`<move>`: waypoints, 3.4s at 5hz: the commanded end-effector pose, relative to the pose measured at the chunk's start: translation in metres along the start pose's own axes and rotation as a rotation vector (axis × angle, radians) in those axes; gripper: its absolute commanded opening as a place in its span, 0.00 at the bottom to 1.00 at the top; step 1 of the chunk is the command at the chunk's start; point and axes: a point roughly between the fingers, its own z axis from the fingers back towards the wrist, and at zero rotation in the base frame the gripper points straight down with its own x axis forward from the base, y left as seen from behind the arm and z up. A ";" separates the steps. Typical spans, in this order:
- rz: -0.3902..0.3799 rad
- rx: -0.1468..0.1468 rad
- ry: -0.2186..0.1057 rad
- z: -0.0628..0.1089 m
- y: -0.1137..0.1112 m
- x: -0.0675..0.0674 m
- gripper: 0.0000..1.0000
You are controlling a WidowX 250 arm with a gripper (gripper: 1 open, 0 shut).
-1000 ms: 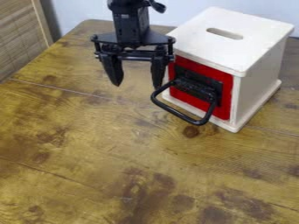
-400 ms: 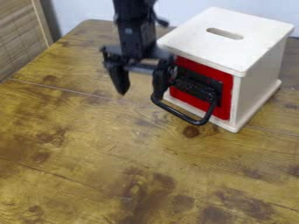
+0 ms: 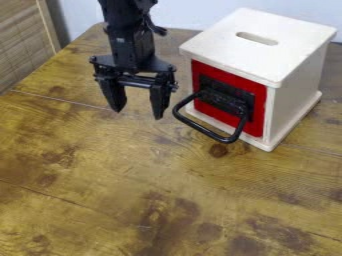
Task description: Close the drawer
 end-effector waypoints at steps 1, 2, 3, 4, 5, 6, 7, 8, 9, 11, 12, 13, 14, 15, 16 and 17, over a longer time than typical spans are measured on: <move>0.039 -0.006 -0.119 0.046 0.001 0.016 1.00; -0.007 -0.006 -0.087 0.030 -0.004 0.015 1.00; -0.015 -0.012 -0.081 0.030 -0.003 0.010 1.00; -0.014 -0.011 -0.082 0.041 0.003 0.007 1.00; -0.074 -0.023 -0.104 0.046 0.008 0.002 1.00; -0.123 -0.021 -0.105 0.052 0.012 -0.001 1.00; -0.147 -0.020 -0.110 0.047 0.013 -0.002 1.00; -0.017 0.003 -0.119 0.048 0.021 0.004 1.00; 0.079 0.010 -0.127 0.051 0.028 0.009 1.00; 0.197 0.027 -0.072 0.041 0.011 0.018 1.00; 0.178 0.005 -0.086 0.025 -0.004 0.016 1.00; 0.097 0.000 -0.066 0.016 -0.022 0.008 1.00; 0.025 -0.012 -0.061 0.026 -0.027 -0.002 1.00; 0.058 -0.019 -0.101 0.040 -0.018 -0.002 1.00; 0.089 -0.012 -0.100 0.050 -0.011 0.001 1.00; 0.136 -0.006 -0.118 0.057 0.015 0.002 1.00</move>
